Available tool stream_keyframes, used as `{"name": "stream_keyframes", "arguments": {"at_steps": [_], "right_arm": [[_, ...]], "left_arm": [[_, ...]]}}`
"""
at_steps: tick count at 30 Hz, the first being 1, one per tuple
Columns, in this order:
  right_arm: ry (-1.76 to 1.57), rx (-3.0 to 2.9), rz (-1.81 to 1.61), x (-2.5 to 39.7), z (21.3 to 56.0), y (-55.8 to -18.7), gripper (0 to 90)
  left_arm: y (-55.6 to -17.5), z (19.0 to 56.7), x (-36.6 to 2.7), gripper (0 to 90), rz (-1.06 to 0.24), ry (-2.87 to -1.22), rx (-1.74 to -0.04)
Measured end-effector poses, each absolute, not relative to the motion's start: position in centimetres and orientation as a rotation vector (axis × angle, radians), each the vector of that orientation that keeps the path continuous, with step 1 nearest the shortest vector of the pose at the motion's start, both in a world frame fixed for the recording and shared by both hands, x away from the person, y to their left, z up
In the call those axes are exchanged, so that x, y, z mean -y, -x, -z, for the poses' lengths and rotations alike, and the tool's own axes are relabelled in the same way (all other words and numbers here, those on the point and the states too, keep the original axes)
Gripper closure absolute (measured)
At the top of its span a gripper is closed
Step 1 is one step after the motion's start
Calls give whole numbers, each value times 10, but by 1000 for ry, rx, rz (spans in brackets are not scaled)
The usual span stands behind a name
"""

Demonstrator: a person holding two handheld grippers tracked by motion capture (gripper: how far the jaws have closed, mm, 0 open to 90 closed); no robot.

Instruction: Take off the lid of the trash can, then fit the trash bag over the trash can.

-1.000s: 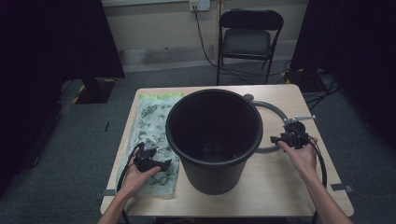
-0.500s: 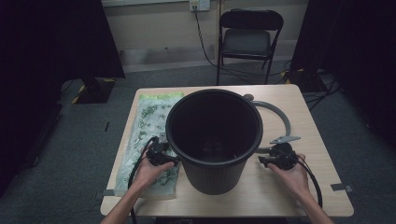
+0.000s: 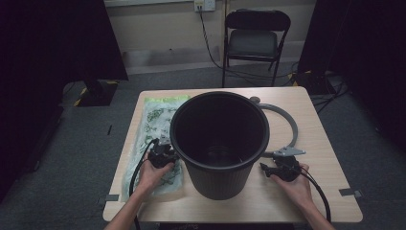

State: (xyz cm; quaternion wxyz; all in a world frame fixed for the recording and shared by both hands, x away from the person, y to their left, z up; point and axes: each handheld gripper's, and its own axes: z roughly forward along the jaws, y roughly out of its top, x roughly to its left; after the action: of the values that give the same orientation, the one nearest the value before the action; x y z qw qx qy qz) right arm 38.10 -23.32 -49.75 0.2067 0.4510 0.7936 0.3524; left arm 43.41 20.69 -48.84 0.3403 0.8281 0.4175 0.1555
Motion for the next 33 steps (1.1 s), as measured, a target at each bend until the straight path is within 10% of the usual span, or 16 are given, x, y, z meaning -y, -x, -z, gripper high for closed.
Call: {"name": "stream_keyframes", "arguments": {"at_steps": [33], "right_arm": [[-1246, -2206, -1000, 230, 499, -383, 361]], "left_arm": [[-409, 411, -241, 871, -313, -1712, -851]]}}
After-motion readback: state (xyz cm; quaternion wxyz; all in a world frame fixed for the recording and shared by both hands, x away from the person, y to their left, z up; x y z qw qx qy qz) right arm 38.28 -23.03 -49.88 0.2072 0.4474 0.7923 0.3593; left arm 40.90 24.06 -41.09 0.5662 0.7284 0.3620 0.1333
